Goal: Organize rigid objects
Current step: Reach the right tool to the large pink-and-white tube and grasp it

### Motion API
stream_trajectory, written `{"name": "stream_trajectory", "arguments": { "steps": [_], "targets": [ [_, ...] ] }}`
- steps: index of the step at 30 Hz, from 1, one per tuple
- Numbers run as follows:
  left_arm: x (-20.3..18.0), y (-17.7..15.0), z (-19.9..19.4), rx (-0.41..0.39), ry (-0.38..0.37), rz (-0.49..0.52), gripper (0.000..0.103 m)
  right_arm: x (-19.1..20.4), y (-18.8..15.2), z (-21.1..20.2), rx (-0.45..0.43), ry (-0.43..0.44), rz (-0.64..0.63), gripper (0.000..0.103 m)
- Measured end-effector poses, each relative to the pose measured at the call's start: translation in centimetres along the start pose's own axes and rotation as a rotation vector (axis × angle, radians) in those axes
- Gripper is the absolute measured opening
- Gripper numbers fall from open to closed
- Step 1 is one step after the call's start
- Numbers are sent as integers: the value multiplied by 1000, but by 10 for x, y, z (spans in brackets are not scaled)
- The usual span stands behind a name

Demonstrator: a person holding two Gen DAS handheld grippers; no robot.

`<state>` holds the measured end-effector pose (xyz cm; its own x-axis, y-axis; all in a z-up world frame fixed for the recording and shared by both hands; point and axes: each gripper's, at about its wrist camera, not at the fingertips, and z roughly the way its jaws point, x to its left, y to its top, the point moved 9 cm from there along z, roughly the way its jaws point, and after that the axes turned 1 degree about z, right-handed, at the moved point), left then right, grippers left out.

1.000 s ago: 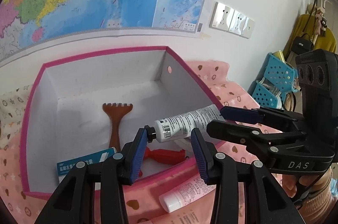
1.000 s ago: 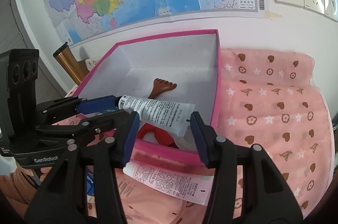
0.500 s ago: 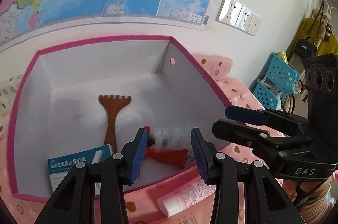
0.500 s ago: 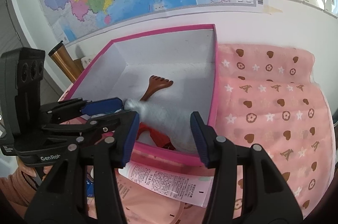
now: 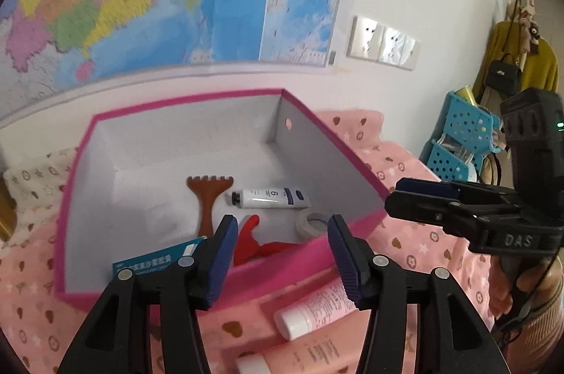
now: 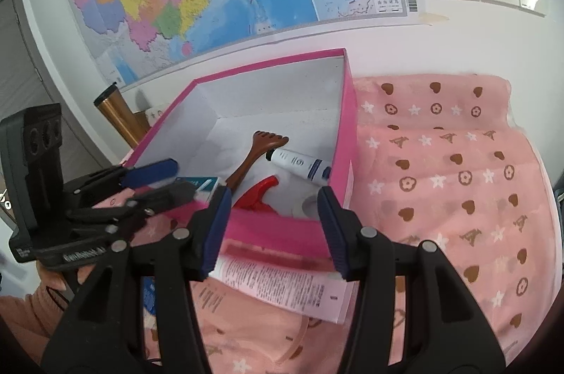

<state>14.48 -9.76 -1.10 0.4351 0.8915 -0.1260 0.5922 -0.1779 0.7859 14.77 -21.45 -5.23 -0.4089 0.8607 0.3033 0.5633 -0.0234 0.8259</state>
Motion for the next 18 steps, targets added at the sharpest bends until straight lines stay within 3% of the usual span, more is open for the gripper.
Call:
{"name": "stream_trajectory", "arguments": {
  "steps": [7,18],
  "targets": [
    [-7,-20,-19,-11,-40,-19,56,-19,-32,-10,23,4,60,54],
    [-13,-67,-6,84,-37,-37,56,-47,-91,7,131,-18,163,54]
  ]
}}
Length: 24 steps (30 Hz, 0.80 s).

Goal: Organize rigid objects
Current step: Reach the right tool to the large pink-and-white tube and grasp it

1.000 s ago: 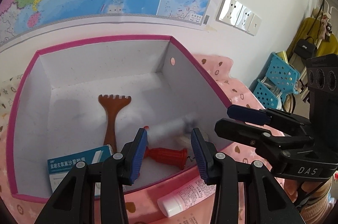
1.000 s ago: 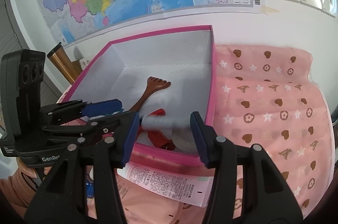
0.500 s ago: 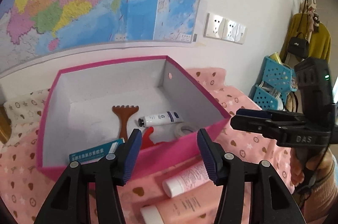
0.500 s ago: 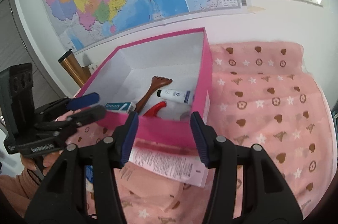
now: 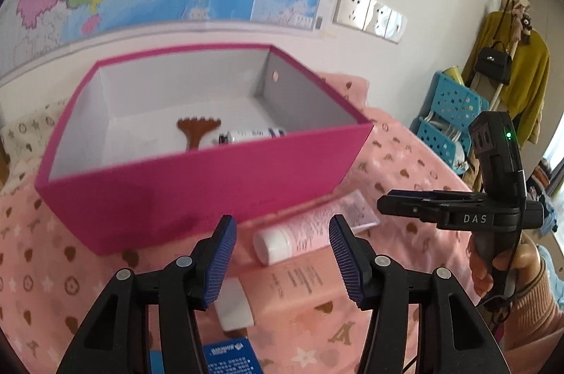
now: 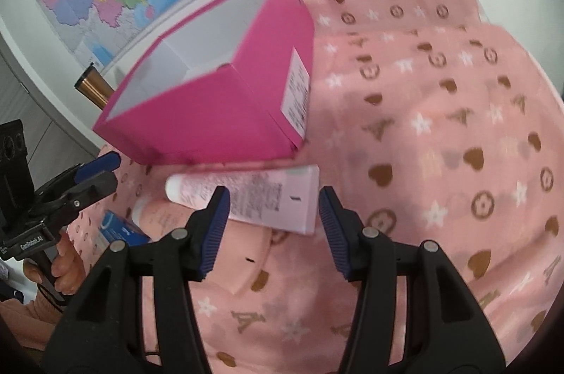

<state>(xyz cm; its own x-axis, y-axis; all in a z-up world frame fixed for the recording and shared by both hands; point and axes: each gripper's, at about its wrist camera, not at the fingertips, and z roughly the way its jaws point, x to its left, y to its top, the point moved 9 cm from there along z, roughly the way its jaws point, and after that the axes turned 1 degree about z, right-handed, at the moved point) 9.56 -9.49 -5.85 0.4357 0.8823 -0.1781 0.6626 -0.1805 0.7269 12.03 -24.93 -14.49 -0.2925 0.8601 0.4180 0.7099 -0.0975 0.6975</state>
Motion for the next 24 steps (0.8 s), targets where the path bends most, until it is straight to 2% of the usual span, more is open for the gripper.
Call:
{"name": "stream_trajectory", "arguments": {
  "steps": [8,24],
  "targets": [
    [3,-20,15,57,-9,-44,56,-9,-10,7,18,-13,24,54],
    [4,-26,33,112,-13,-55,55,-5,-6,20,42,-10,17,54]
  ]
}}
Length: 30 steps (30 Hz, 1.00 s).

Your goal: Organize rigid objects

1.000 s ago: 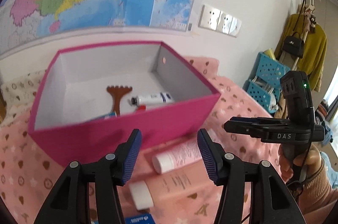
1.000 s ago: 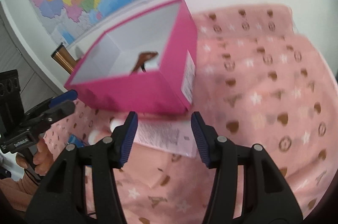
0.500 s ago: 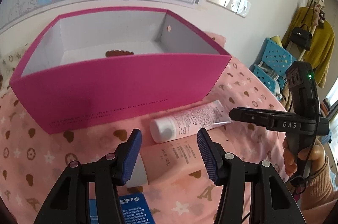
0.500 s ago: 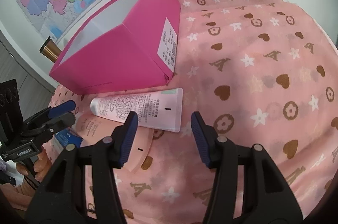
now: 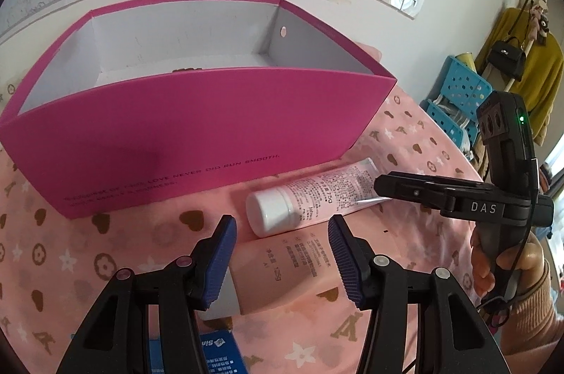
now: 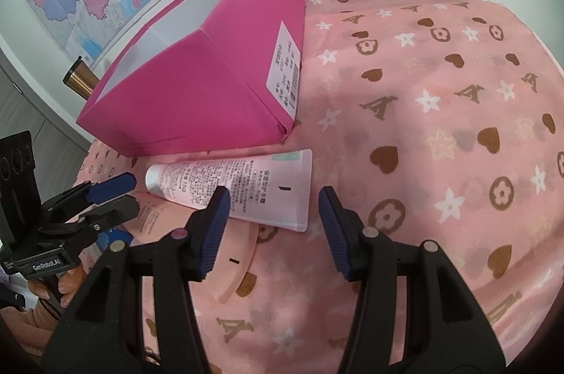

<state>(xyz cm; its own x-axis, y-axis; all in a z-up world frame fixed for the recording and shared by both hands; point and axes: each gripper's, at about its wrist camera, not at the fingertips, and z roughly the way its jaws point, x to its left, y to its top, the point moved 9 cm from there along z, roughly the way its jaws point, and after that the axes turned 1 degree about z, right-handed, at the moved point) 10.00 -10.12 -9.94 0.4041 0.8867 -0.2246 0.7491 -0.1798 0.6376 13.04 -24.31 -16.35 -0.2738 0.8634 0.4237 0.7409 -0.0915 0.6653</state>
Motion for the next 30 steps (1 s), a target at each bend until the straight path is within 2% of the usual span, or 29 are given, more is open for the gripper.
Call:
{"name": "stream_trajectory", "arguments": {
  "steps": [6,8,10,30],
  "targets": [
    [-2,1,8,26,0,-7,51,4,0,6,9,6,-13,54],
    [-2,1,10,33,-6,-10,44,5,1,7,10,10,-14,54],
    [-3,2,12,37,-8,-10,41,5,0,7,12,15,-14,54],
    [-12,7,0,5,14,29,41,9,0,-1,-7,6,-27,55]
  ]
}}
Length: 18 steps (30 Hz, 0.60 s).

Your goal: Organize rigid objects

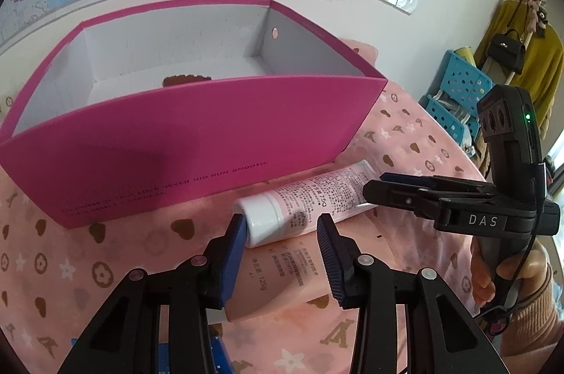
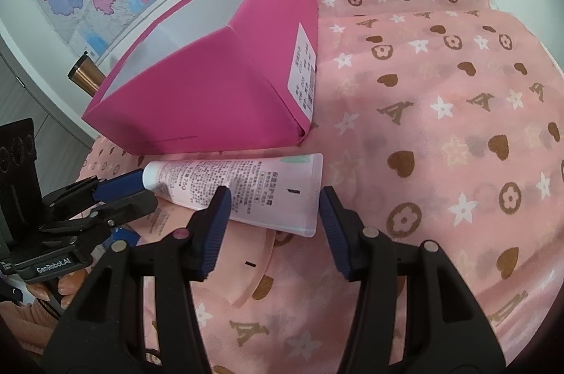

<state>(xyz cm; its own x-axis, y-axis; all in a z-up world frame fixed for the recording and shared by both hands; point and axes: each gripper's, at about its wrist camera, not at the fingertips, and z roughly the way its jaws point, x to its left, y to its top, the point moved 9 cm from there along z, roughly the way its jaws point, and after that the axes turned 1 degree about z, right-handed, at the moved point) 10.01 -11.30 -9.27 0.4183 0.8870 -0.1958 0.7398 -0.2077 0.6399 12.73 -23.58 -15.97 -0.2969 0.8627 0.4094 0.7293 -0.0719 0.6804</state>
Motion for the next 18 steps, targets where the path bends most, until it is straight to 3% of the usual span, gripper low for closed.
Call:
{"name": "stream_trajectory", "arguments": {
  "steps": [18],
  "targets": [
    [-5,7,-24,-62,-2,24,43,14,2,-16,-46,-22,-46,55]
  ]
}}
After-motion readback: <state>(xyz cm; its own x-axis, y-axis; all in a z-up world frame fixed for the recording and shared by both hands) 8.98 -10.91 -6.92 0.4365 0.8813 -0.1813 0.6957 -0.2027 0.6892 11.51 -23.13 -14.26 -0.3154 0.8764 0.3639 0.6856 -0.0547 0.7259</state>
